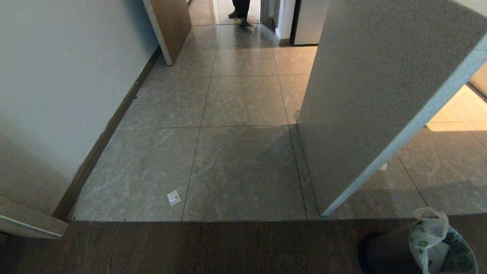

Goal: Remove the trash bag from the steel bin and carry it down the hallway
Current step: Place the outer trash can on the ground, then pick up the trash bag

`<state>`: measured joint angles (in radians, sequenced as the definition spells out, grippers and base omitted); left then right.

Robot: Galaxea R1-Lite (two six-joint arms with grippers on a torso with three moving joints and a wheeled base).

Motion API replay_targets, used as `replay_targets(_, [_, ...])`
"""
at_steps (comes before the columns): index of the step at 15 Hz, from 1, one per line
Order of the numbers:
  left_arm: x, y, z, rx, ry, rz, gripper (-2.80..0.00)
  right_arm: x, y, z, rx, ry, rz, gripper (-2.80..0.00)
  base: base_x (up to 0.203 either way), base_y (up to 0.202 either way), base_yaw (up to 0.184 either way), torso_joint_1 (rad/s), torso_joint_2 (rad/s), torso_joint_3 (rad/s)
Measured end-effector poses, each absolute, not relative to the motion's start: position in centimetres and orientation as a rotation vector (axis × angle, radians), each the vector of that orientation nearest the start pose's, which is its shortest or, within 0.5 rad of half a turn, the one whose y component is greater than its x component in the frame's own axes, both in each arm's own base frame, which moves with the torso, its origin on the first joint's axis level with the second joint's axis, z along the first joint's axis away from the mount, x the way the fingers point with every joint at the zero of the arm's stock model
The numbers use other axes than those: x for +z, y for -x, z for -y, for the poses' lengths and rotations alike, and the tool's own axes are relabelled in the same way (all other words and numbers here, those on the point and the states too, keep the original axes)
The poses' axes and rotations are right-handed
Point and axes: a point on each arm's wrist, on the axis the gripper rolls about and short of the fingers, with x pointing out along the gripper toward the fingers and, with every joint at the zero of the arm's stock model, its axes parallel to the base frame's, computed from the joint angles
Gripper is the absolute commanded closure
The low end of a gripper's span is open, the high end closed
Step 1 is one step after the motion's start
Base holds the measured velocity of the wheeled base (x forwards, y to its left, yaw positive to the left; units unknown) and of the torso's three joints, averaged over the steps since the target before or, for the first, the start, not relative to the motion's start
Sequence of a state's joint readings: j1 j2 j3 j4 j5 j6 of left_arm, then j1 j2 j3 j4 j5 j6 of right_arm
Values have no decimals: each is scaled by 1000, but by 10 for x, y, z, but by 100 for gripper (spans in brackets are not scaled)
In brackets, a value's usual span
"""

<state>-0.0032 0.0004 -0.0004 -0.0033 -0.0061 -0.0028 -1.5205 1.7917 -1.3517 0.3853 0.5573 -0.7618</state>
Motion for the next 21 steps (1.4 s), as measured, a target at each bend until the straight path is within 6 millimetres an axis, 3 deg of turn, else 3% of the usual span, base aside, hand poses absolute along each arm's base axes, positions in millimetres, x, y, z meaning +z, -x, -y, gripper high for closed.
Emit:
replay_targets(5, [76, 23, 0, -9, 3, 3, 0, 175, -20, 366, -729, -91, -646, 0, 0, 0, 0, 0, 0, 0])
replay_targets(11, [76, 23, 0, -9, 2, 4, 0, 126, -12, 414, -820, -10, -554, 0, 0, 0, 0, 0, 0, 0])
replay_targets(17, [76, 23, 0, -9, 3, 4, 0, 71, 2, 406, -814, -173, -600, 0, 0, 0, 0, 0, 0, 0])
replay_targets(21, [76, 23, 0, -9, 3, 3, 0, 35, -28, 395, -675, -152, -624, 0, 0, 0, 0, 0, 0, 0])
